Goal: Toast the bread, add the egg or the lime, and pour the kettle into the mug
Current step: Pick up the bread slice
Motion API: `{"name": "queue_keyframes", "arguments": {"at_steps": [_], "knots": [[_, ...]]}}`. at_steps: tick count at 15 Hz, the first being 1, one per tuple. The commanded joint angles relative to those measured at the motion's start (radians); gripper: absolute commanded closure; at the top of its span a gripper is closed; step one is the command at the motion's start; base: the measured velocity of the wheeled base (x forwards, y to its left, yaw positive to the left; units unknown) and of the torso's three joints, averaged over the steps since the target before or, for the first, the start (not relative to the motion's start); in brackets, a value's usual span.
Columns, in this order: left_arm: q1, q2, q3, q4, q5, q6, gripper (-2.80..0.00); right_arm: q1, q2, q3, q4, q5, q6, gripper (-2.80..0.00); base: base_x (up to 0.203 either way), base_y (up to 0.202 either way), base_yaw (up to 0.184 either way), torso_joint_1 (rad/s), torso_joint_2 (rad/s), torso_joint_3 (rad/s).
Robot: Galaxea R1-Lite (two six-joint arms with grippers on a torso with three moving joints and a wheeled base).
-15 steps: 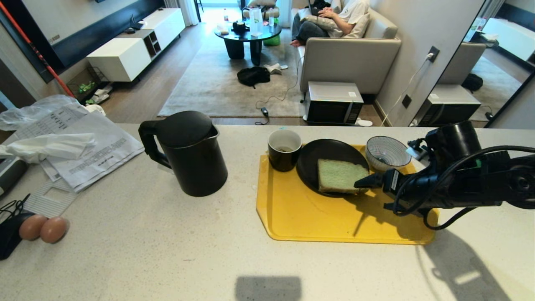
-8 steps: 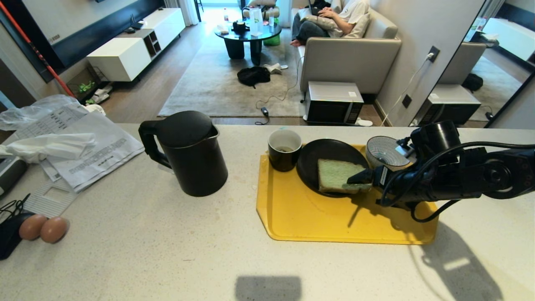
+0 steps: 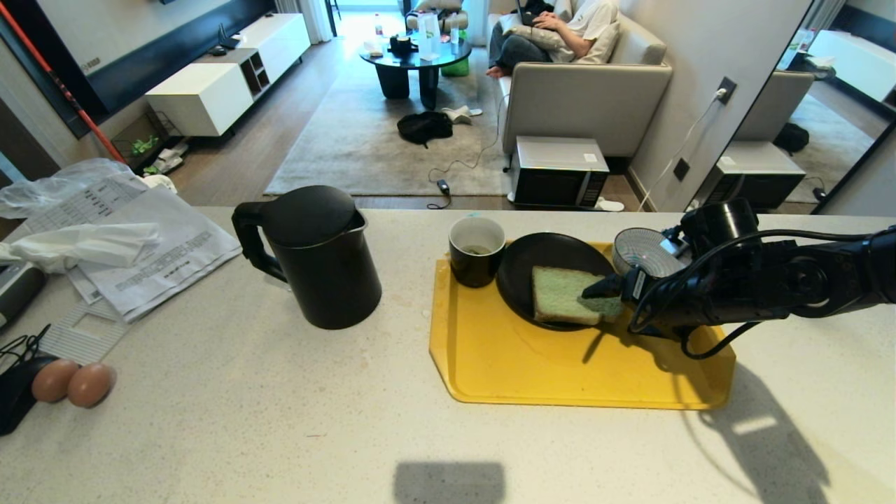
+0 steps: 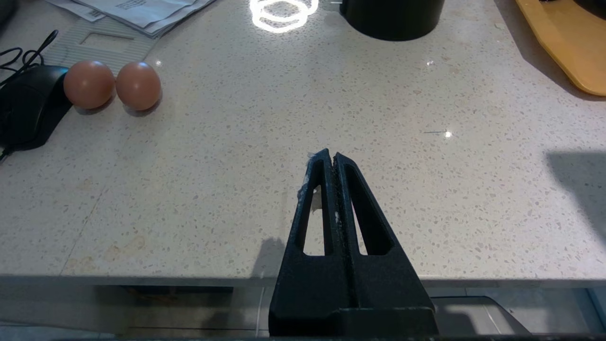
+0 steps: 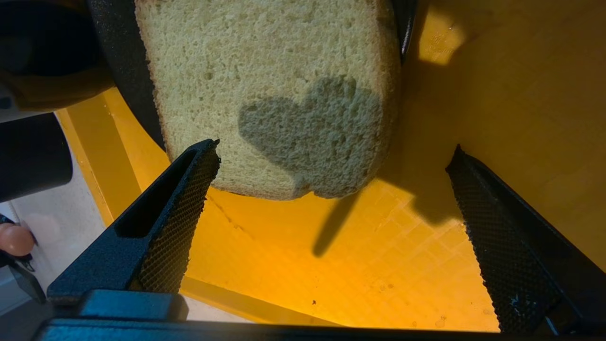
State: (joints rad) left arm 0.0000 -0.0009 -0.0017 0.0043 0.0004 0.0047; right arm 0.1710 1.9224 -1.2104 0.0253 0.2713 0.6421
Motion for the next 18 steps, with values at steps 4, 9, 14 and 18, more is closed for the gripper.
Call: {"name": "queue_keyframes", "arguments": {"at_steps": [4,9,14,18], "knots": [[0.000,0.001,0.000,0.000,0.000,0.000,0.00,-0.007,0.024,-0.020,0.002,0.003,0.004,-2.80,0.000,0.000,0.000,0.000,0.00,0.000],[0.000,0.001,0.000,0.000,0.001,0.000,0.00,-0.007,0.029,-0.027,0.004,0.003,0.004,-2.80,0.000,0.000,0.000,0.000,0.00,0.000],[0.000,0.001,0.000,0.000,0.000,0.000,0.00,-0.005,0.030,-0.049,0.027,0.026,0.005,-2.80,0.000,0.000,0.000,0.000,0.00,0.000],[0.000,0.001,0.000,0.000,0.001,0.000,0.00,-0.007,0.030,-0.077,0.055,0.047,0.008,-2.80,0.000,0.000,0.000,0.000,0.00,0.000]]}}
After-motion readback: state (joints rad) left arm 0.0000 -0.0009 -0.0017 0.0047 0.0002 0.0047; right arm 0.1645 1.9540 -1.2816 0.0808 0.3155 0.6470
